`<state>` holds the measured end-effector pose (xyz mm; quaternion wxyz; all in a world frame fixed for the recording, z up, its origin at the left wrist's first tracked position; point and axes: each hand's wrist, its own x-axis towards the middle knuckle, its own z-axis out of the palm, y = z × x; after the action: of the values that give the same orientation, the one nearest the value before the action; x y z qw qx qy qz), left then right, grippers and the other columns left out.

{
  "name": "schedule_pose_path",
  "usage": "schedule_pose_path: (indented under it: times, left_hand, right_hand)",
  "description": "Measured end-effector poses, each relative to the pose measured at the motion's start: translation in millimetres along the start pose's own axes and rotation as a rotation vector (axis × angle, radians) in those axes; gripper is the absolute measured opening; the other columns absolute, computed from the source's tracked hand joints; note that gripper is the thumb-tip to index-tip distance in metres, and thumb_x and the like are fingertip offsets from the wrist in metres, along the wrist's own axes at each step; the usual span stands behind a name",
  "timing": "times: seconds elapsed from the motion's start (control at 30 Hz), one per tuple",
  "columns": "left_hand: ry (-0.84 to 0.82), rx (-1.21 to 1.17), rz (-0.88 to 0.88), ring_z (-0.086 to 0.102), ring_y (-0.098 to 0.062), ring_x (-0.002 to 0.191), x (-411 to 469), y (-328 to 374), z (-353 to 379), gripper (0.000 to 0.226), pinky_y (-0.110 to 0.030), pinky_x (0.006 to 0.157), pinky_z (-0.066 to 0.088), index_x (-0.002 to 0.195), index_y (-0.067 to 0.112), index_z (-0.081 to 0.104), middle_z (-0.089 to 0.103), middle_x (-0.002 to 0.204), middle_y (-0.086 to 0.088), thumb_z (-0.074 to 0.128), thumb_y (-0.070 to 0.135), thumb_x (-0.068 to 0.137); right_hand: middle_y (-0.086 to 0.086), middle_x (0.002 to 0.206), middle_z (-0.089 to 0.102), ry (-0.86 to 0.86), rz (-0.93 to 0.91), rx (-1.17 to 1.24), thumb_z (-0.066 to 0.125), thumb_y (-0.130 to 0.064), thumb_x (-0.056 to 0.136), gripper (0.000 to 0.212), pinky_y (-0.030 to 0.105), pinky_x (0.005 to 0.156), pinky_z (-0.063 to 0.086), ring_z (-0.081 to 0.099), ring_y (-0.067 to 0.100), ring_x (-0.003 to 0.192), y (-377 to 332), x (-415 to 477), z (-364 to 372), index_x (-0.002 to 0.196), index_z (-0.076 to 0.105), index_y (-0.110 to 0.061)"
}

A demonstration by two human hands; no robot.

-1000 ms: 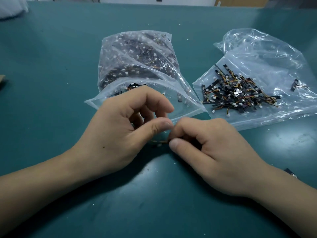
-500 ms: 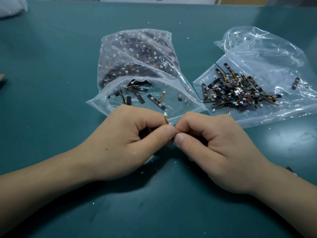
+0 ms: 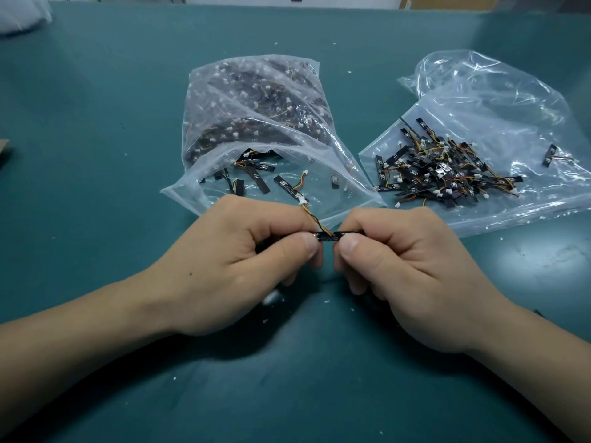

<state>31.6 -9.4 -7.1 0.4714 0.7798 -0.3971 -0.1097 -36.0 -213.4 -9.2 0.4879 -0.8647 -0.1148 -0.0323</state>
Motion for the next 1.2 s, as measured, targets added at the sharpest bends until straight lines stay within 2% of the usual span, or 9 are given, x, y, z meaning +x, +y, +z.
schedule_pose_path:
  times: [0.17, 0.27, 0.37, 0.5, 0.63, 0.8, 0.97, 1.1, 1.2]
  left_hand:
    - [-0.017, 0.093, -0.010, 0.056, -0.016, 0.056, 1.1, -1.4, 2.6, 0.028, -0.030, 0.056, 0.046, 0.074, 0.017, 0.068, 0.059, 0.061, -0.002, 0.051, 0.028, 0.093]
    - [-0.017, 0.062, -0.011, 0.056, -0.019, 0.058, 0.9, -1.5, 1.3, 0.029, -0.036, 0.058, 0.046, 0.074, 0.017, 0.068, 0.059, 0.061, -0.003, 0.051, 0.029, 0.093]
    - [-0.008, 0.043, 0.008, 0.057, -0.017, 0.057, 1.0, -1.0, 0.5, 0.029, -0.030, 0.056, 0.046, 0.073, 0.020, 0.069, 0.060, 0.061, 0.000, 0.053, 0.029, 0.094]
    - [-0.001, 0.116, 0.021, 0.057, -0.015, 0.056, 1.0, -1.9, 1.7, 0.028, -0.026, 0.054, 0.046, 0.074, 0.019, 0.071, 0.060, 0.060, 0.000, 0.056, 0.026, 0.096]
    - [0.002, 0.065, 0.024, 0.056, -0.016, 0.055, 0.2, -1.0, 0.4, 0.029, -0.028, 0.053, 0.044, 0.075, 0.024, 0.071, 0.059, 0.059, 0.000, 0.051, 0.033, 0.095]
    - [-0.016, 0.067, 0.016, 0.058, -0.016, 0.056, -0.5, -1.2, -0.3, 0.029, -0.030, 0.054, 0.046, 0.078, 0.023, 0.073, 0.060, 0.060, 0.001, 0.052, 0.034, 0.095]
    - [-0.006, 0.101, 0.021, 0.054, -0.013, 0.056, -0.6, 0.0, 0.5, 0.028, -0.019, 0.055, 0.041, 0.077, 0.020, 0.073, 0.059, 0.061, 0.001, 0.054, 0.028, 0.096]
    - [0.001, 0.082, 0.025, 0.052, -0.015, 0.056, -0.4, -0.3, 0.3, 0.033, -0.024, 0.055, 0.043, 0.071, 0.017, 0.068, 0.056, 0.060, 0.000, 0.050, 0.031, 0.094]
    - [0.010, 0.104, 0.024, 0.054, -0.017, 0.057, -0.3, -1.1, 1.4, 0.033, -0.030, 0.056, 0.045, 0.072, 0.017, 0.069, 0.058, 0.060, -0.001, 0.049, 0.031, 0.095]
  right_hand:
    - [0.012, 0.054, 0.053, -0.008, 0.013, -0.051, 0.054, -0.018, 0.091, 0.030, 0.038, 0.049, 0.039, 0.048, 0.023, 0.049, -0.2, 0.6, -0.9, 0.064, 0.061, -0.006]
    - [0.008, 0.056, 0.057, -0.008, 0.010, -0.084, 0.054, -0.020, 0.092, 0.028, 0.039, 0.051, 0.041, 0.050, 0.020, 0.050, -1.2, 0.5, -0.9, 0.066, 0.063, -0.014]
    - [0.006, 0.058, 0.059, -0.010, 0.002, -0.110, 0.054, -0.022, 0.094, 0.028, 0.040, 0.054, 0.042, 0.052, 0.021, 0.053, -1.7, 0.7, -1.2, 0.068, 0.062, -0.017]
    - [0.011, 0.055, 0.054, -0.013, 0.022, -0.064, 0.053, -0.019, 0.091, 0.031, 0.037, 0.049, 0.040, 0.048, 0.022, 0.049, -0.7, 1.0, -1.0, 0.064, 0.061, -0.007]
    - [0.005, 0.055, 0.056, -0.015, 0.006, -0.069, 0.054, -0.019, 0.092, 0.029, 0.027, 0.047, 0.037, 0.047, 0.017, 0.048, -2.0, 1.0, -1.3, 0.065, 0.061, -0.014]
    - [0.006, 0.054, 0.056, -0.014, -0.002, -0.070, 0.051, -0.027, 0.091, 0.033, 0.027, 0.048, 0.037, 0.048, 0.018, 0.049, -1.7, 1.2, -0.6, 0.064, 0.061, -0.012]
    - [0.002, 0.056, 0.060, -0.026, 0.023, -0.040, 0.053, -0.019, 0.091, 0.029, 0.022, 0.048, 0.037, 0.051, 0.016, 0.049, -0.7, 0.9, -1.1, 0.064, 0.063, -0.015]
    - [0.000, 0.060, 0.062, -0.034, -0.010, -0.090, 0.052, -0.027, 0.095, 0.030, 0.025, 0.052, 0.039, 0.055, 0.017, 0.054, -1.9, 1.4, -0.7, 0.068, 0.062, -0.021]
    - [-0.005, 0.058, 0.063, -0.025, -0.021, -0.084, 0.051, -0.025, 0.098, 0.033, 0.019, 0.054, 0.039, 0.057, 0.013, 0.053, -2.4, 2.2, -0.4, 0.067, 0.063, -0.024]
